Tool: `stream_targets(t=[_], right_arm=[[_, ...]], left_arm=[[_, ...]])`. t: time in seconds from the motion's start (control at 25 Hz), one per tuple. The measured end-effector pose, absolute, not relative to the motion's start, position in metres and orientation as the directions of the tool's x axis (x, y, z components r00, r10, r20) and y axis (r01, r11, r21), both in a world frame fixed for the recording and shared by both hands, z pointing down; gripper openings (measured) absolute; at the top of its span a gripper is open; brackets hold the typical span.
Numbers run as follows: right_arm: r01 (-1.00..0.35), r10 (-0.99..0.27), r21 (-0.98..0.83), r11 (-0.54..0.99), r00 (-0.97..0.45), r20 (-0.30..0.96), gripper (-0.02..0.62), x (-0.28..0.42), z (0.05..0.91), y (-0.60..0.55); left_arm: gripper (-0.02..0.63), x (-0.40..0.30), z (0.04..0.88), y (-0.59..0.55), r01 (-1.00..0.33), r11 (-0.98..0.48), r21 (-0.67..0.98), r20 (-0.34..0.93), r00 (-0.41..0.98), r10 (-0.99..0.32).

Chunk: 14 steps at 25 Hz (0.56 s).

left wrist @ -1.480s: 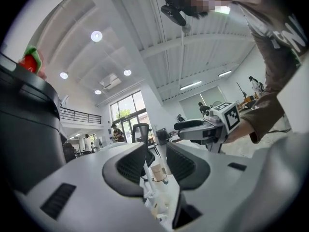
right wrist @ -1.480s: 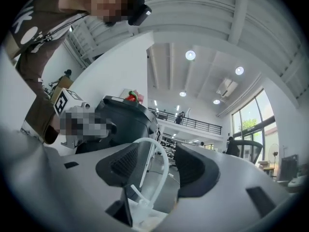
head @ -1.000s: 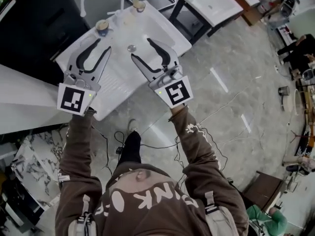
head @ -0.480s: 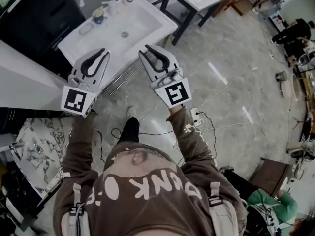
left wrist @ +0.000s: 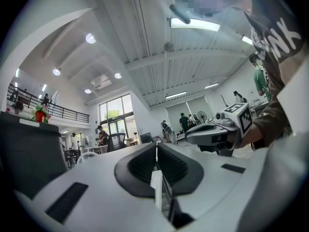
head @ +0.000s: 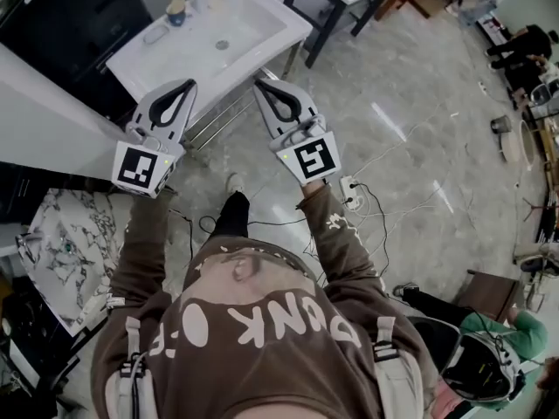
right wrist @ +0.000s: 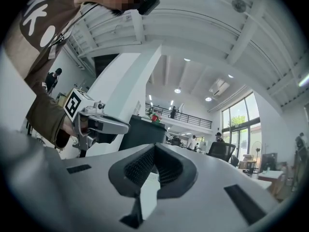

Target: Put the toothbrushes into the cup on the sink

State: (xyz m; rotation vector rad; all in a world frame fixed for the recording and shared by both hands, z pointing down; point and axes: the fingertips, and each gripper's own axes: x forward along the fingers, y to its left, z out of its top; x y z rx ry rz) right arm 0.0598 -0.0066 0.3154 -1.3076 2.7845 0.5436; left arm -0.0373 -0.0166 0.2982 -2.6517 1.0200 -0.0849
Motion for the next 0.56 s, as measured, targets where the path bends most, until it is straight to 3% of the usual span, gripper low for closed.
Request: stream_targets(t=[0.56], right_arm=[[-0.741,-0.735,0.312,0.595,-0.659,-0.164,0.012,0.047,0.309,0.021]], left_arm=[[0.005,-0.046,0.293,0.015,-0.651,-0.697,-0.301,-0.078,0.745,-0.663]])
